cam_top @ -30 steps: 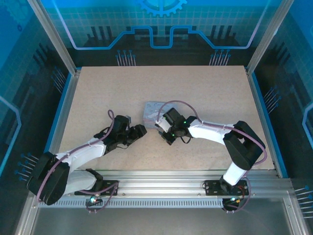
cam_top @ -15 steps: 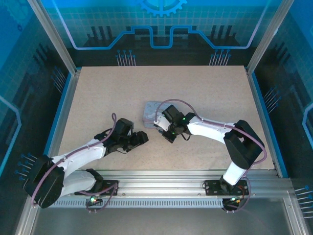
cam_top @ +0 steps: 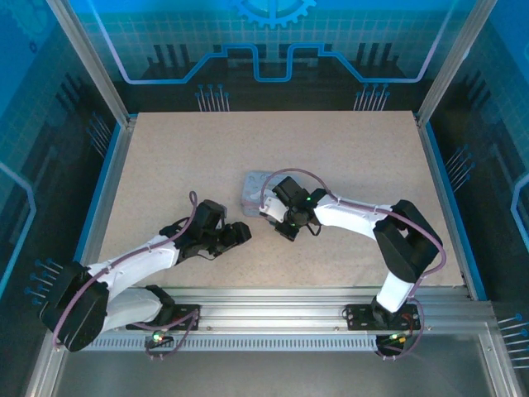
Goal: Unlock the padlock with the key
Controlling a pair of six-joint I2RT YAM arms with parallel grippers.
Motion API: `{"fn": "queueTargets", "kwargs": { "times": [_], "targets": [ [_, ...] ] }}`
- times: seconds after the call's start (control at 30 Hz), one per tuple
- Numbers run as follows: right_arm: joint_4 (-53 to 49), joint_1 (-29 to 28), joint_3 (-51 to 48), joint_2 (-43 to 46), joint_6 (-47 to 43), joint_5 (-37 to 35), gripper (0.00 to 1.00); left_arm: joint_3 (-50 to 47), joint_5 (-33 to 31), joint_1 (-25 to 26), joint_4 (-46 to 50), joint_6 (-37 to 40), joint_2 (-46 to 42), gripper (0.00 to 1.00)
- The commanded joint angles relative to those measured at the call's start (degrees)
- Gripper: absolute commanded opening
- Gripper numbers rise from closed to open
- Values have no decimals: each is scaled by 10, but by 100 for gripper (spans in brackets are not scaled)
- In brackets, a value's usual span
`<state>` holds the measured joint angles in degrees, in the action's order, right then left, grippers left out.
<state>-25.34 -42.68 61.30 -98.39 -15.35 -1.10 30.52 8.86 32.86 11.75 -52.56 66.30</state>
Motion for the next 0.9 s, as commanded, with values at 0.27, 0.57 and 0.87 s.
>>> {"fn": "queueTargets", "kwargs": {
  "times": [0.27,0.57,0.87],
  "targets": [
    [-15,6,4,32,-12,-19,0,9,15,7,-4,-5,10,73],
    [-1,8,-1,32,-36,-15,0,19,20,8,-4,1,26,75],
    [49,9,-2,22,-82,11,0,21,20,10,-8,-1,32,75]
  ]
}}
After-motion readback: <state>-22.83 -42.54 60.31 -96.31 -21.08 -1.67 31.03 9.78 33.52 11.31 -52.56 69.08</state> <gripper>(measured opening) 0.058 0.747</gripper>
